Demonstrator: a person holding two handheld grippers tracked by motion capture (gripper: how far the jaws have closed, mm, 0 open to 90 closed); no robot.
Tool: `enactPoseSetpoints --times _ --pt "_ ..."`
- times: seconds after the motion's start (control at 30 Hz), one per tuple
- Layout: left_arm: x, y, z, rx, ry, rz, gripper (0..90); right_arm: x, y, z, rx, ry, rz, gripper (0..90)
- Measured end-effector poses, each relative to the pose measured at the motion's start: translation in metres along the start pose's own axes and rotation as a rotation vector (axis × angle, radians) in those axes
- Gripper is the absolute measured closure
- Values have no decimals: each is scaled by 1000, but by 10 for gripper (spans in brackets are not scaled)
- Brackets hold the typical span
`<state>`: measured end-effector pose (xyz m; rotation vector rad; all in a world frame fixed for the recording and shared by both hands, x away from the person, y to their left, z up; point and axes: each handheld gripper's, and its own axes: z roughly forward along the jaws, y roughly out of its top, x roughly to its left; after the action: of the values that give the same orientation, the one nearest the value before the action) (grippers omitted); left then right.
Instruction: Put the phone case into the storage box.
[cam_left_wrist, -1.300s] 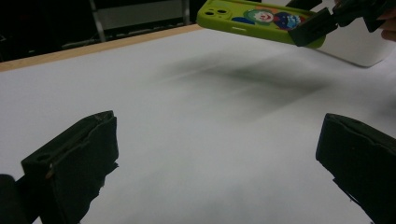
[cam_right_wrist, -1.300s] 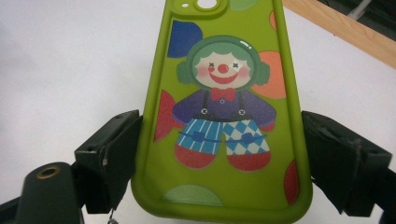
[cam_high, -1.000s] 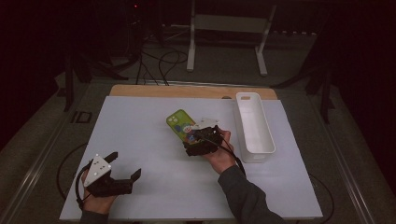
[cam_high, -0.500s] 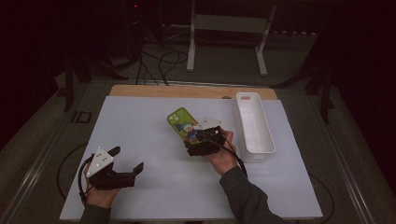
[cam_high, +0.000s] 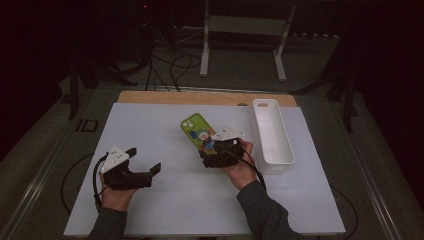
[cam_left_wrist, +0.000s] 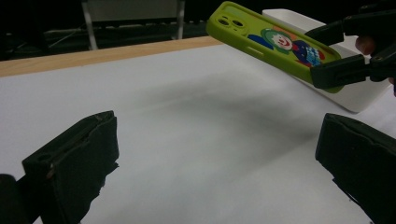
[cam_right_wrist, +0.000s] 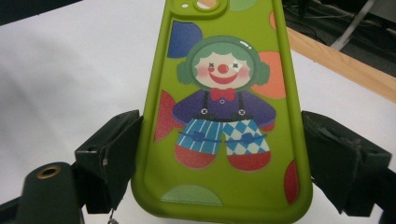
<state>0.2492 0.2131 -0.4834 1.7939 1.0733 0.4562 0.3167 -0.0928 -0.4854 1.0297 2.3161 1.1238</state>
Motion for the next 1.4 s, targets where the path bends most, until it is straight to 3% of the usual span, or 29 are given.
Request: enactPoseSetpoints --times 0.93,1.4 --pt "-5 24 42 20 -84 -44 22 2 1 -11 -60 -4 8 154" --pt "-13 36 56 23 -105 -41 33 2 2 -13 -82 1 6 154"
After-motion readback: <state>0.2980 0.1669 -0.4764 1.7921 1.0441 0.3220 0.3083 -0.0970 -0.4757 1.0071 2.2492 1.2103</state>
